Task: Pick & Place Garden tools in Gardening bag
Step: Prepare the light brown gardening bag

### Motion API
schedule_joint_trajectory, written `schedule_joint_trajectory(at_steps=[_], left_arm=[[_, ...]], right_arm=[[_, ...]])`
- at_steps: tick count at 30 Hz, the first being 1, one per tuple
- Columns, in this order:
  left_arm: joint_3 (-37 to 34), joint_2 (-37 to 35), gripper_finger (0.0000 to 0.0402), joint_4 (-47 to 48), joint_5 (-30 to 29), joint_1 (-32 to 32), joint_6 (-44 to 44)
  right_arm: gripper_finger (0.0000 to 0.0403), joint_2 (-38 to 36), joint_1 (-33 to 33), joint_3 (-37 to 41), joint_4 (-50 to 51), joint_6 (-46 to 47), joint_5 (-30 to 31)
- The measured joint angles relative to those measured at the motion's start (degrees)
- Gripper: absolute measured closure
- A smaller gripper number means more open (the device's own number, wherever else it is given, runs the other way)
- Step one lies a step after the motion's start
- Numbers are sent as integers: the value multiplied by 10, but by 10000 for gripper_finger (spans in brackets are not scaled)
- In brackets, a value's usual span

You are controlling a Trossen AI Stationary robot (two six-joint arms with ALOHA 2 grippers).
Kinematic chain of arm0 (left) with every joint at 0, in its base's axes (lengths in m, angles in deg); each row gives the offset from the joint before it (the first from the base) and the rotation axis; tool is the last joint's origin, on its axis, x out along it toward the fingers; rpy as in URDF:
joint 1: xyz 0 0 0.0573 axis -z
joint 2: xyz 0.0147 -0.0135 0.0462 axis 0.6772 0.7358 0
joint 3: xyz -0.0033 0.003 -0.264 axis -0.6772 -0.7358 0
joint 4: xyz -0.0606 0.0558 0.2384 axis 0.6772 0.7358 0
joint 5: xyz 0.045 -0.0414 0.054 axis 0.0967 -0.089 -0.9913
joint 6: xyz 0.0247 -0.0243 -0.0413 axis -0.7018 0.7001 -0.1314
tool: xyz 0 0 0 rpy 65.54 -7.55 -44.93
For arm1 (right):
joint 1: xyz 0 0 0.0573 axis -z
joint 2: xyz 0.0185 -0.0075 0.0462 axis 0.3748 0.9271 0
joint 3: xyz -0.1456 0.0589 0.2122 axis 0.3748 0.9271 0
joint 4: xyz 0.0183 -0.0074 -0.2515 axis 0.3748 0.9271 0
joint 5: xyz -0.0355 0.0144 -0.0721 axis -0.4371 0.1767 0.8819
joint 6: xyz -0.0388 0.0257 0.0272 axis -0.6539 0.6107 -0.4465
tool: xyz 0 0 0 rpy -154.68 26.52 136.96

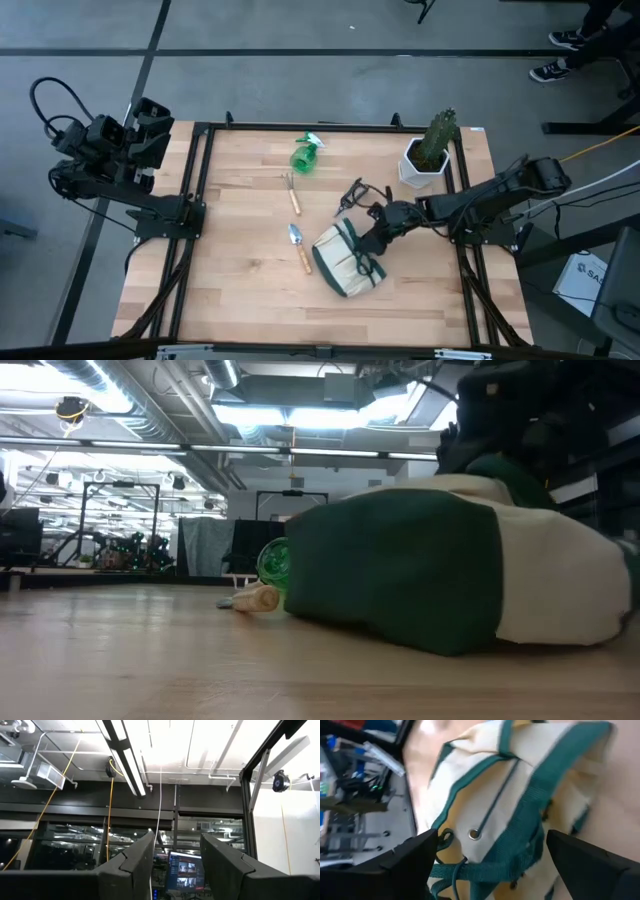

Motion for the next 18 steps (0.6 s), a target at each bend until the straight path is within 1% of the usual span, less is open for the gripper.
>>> schedule_joint_trajectory(at_steps=[4, 9, 16, 18], left_arm=[[0, 0, 245, 0, 0, 0, 0], [0, 0, 245, 0, 0, 0, 0], [0, 0, 245, 0, 0, 0, 0], [0, 0, 245, 0, 0, 0, 0]], right_arm=[[27, 20, -19, 0, -41, -1, -2], [27, 22, -32, 0, -68, -2, -2], [27, 22, -46, 0, -67, 15, 28], [27, 22, -46, 0, -68, -5, 32]])
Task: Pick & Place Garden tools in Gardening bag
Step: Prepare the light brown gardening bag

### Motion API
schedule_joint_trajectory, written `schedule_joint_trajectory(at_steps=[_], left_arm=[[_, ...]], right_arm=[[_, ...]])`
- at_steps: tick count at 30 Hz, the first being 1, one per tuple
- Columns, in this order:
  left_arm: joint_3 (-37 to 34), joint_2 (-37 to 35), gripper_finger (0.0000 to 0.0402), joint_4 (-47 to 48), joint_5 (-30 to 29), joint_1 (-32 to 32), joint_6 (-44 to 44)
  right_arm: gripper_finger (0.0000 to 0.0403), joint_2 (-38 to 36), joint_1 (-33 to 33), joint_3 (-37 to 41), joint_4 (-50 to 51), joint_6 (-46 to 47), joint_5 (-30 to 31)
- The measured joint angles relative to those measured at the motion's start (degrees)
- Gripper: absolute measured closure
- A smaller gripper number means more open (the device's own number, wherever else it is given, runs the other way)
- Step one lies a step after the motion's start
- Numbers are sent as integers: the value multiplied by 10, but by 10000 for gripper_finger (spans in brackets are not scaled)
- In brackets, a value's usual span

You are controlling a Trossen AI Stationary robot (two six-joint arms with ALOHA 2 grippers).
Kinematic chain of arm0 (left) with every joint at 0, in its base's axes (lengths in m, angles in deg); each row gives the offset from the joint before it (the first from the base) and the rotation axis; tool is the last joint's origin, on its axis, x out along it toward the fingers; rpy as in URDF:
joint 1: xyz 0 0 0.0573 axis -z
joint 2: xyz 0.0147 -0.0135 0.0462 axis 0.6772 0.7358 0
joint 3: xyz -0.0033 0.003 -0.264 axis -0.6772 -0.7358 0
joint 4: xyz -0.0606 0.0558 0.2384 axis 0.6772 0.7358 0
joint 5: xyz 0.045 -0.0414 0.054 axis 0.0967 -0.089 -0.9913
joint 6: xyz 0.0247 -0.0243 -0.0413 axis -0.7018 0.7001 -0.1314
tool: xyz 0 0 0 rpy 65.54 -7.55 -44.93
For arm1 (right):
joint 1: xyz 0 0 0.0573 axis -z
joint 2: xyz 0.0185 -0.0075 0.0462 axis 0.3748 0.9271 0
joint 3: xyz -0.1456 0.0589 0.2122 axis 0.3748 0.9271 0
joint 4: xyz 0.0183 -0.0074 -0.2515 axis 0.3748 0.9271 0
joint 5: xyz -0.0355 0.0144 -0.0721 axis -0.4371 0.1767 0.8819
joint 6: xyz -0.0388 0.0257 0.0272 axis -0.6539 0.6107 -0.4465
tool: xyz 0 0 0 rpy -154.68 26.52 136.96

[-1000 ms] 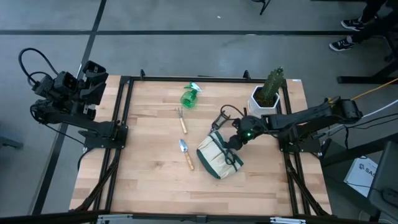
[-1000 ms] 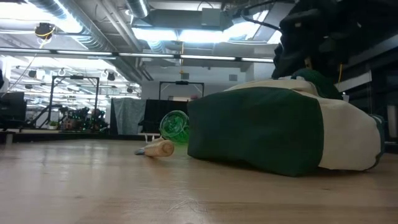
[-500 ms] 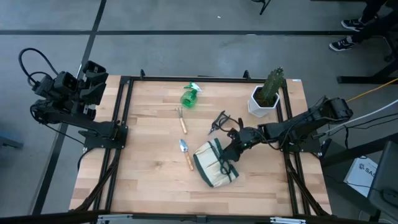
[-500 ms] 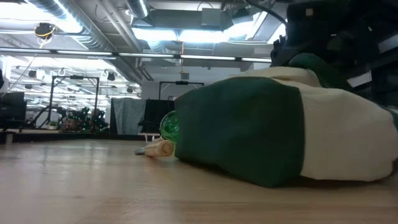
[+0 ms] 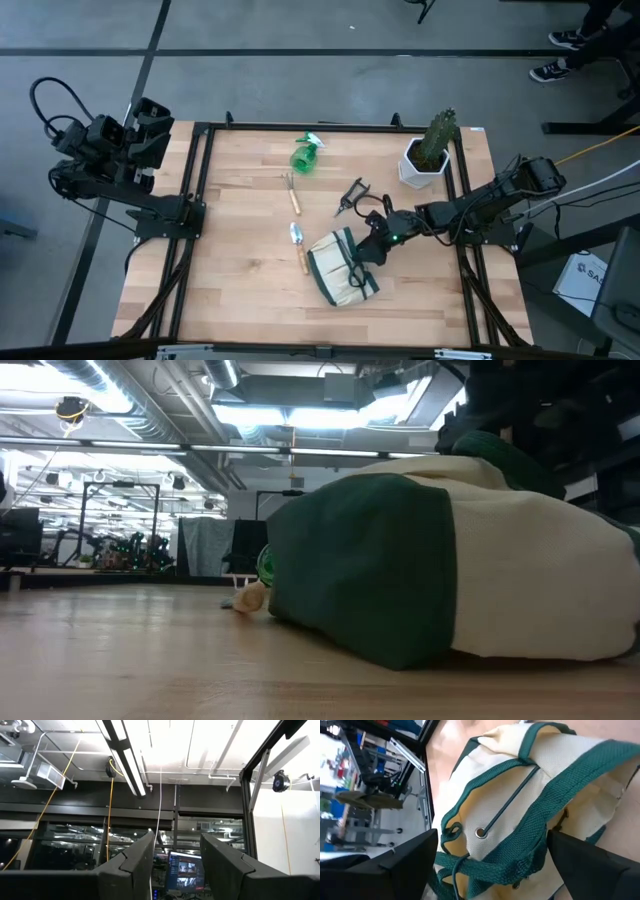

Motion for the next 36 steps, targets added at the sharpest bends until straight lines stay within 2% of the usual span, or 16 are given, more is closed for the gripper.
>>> schedule_joint_trajectory(at_steps=[6, 12, 21, 31, 36], left_arm=[[0, 0, 245, 0, 0, 0, 0], [0, 0, 245, 0, 0, 0, 0], [0, 0, 245, 0, 0, 0, 0], [0, 0, 245, 0, 0, 0, 0], [0, 0, 245, 0, 0, 0, 0]], right_arm=[[27, 0, 0, 0, -8, -47, 1], [27, 0, 1, 0, 47, -23, -1], [27, 0, 1, 0, 55, -16, 20], [27, 36, -12, 0, 18, -10, 25], [27, 68, -12, 0, -59, -27, -15]])
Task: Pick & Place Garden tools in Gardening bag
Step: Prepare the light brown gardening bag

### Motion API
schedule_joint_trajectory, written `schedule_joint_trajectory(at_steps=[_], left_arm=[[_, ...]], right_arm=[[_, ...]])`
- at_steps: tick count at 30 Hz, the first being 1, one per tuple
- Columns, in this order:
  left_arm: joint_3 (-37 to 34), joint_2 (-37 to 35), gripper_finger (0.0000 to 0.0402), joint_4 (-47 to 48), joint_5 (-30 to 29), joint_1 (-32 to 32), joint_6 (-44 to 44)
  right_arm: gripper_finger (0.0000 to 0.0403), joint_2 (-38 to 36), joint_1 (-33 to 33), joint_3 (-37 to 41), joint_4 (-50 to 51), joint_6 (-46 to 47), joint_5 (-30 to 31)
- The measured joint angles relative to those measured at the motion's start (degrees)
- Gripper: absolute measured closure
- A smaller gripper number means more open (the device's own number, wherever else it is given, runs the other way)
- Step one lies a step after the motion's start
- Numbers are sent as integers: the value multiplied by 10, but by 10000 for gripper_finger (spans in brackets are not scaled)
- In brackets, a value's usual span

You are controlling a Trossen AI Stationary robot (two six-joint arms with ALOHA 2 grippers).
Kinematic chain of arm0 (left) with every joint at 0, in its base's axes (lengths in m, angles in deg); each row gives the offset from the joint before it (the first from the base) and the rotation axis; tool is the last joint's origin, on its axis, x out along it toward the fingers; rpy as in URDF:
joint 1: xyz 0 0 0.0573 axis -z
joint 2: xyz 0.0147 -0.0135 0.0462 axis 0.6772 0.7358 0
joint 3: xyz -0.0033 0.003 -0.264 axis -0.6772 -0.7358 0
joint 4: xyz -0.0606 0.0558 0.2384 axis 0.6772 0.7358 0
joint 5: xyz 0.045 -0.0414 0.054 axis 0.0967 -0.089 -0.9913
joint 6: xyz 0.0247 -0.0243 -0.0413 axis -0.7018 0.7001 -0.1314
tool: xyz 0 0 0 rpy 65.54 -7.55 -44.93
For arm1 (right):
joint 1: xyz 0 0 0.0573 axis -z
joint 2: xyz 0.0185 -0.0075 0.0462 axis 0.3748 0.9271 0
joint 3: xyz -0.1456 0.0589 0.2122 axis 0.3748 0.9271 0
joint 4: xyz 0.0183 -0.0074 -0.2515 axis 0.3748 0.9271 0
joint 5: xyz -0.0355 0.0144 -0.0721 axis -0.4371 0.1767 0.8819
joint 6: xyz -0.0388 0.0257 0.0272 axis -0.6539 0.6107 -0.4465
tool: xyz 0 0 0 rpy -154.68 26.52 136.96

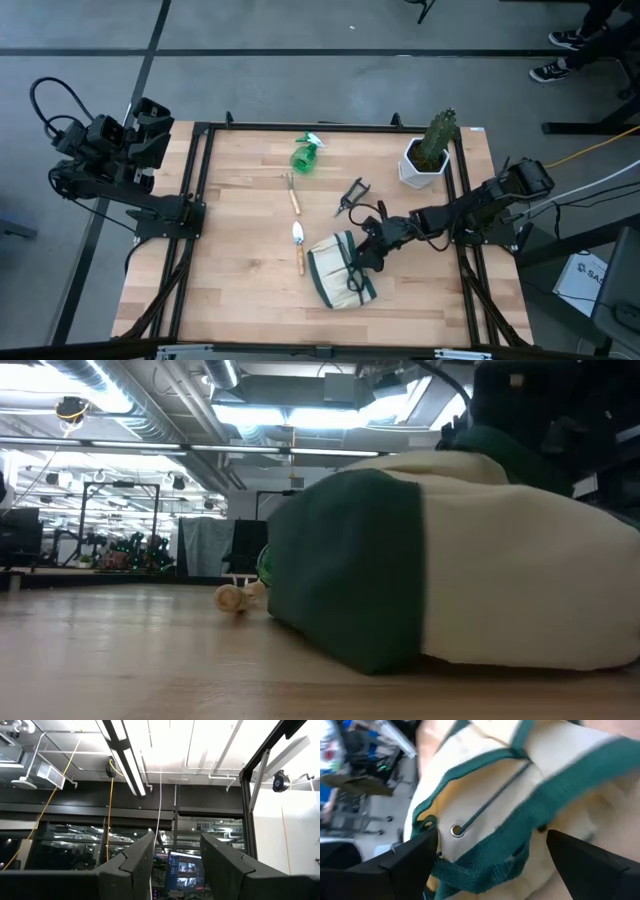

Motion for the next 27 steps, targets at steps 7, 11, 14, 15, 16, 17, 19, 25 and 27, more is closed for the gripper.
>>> schedule_joint_trajectory(at_steps=[7, 11, 14, 15, 16, 17, 19, 25, 27], left_arm=[[0, 0, 245, 0, 0, 0, 0], [0, 0, 245, 0, 0, 0, 0], [0, 0, 245, 0, 0, 0, 0], [0, 0, 245, 0, 0, 0, 0], [0, 0, 245, 0, 0, 0, 0], [0, 0, 245, 0, 0, 0, 0], [0, 0, 245, 0, 0, 0, 0], [0, 0, 245, 0, 0, 0, 0], [0, 0, 245, 0, 0, 0, 0]], right_arm=[[41, 36, 2, 0, -72, -25, -32], [96, 48, 2, -8, -73, -37, -34], [170, 51, 2, -19, -73, -50, -34], [200, 51, 2, -22, -72, -55, -34], [231, 51, 3, -27, -70, -59, -34], [263, 51, 5, -32, -67, -61, -34], [327, 51, 9, -40, -65, -63, -35], [394, 40, 39, -61, -13, -84, -120], [395, 29, 52, -74, 39, -85, -153]])
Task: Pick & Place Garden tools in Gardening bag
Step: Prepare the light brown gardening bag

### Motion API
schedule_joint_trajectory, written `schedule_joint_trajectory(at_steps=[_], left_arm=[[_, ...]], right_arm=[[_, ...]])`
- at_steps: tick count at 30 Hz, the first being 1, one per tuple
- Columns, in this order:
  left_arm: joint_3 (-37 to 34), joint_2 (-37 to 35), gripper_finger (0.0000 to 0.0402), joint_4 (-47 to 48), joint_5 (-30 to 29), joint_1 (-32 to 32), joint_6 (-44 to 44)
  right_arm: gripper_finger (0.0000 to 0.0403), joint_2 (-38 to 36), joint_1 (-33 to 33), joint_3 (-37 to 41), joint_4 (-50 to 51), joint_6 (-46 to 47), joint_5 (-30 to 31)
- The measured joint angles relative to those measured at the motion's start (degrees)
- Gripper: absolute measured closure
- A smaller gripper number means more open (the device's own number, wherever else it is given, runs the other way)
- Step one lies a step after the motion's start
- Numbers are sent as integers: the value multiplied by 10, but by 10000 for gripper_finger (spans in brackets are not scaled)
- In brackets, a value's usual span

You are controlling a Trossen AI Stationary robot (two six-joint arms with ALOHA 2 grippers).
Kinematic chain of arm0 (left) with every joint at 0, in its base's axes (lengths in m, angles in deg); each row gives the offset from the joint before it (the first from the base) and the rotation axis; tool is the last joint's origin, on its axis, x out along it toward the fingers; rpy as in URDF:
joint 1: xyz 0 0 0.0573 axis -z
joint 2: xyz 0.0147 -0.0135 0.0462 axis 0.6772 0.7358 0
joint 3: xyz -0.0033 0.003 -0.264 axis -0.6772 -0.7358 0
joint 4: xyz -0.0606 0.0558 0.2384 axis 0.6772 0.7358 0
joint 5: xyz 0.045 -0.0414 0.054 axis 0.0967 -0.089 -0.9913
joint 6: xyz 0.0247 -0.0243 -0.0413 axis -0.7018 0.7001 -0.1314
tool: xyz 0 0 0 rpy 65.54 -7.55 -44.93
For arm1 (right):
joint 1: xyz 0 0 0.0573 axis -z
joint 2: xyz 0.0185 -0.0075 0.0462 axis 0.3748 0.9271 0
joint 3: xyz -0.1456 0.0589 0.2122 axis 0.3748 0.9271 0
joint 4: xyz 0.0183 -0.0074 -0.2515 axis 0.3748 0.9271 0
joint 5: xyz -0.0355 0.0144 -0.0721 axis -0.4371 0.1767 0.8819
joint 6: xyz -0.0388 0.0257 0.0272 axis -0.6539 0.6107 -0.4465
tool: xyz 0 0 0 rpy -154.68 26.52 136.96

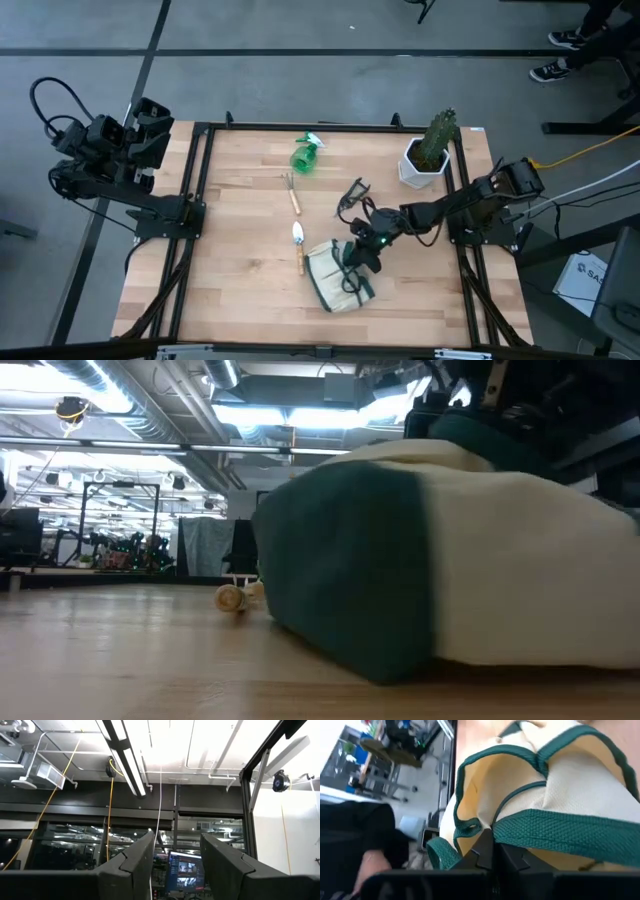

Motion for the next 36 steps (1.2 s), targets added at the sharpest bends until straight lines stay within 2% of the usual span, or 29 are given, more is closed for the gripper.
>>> schedule_joint_trajectory(at_steps=[5, 10, 15, 19, 22, 25, 30, 36], left_arm=[[0, 0, 245, 0, 0, 0, 0], [0, 0, 245, 0, 0, 0, 0], [0, 0, 245, 0, 0, 0, 0], [0, 0, 245, 0, 0, 0, 0], [0, 0, 245, 0, 0, 0, 0], [0, 0, 245, 0, 0, 0, 0], [0, 0, 245, 0, 0, 0, 0], [0, 0, 245, 0, 0, 0, 0]], right_arm=[[396, -52, 20, -40, 175, -34, -35], [397, -121, 31, -126, 484, -100, -27], [397, -157, 32, -266, 814, -124, 74], [397, -159, 30, -374, 1003, -101, 177], [398, -159, 30, -403, 1061, -80, 239], [398, -157, 33, -396, 1083, -76, 267], [398, -131, 33, -363, 1083, -74, 283], [398, -70, 32, -357, 1060, -12, 284]])
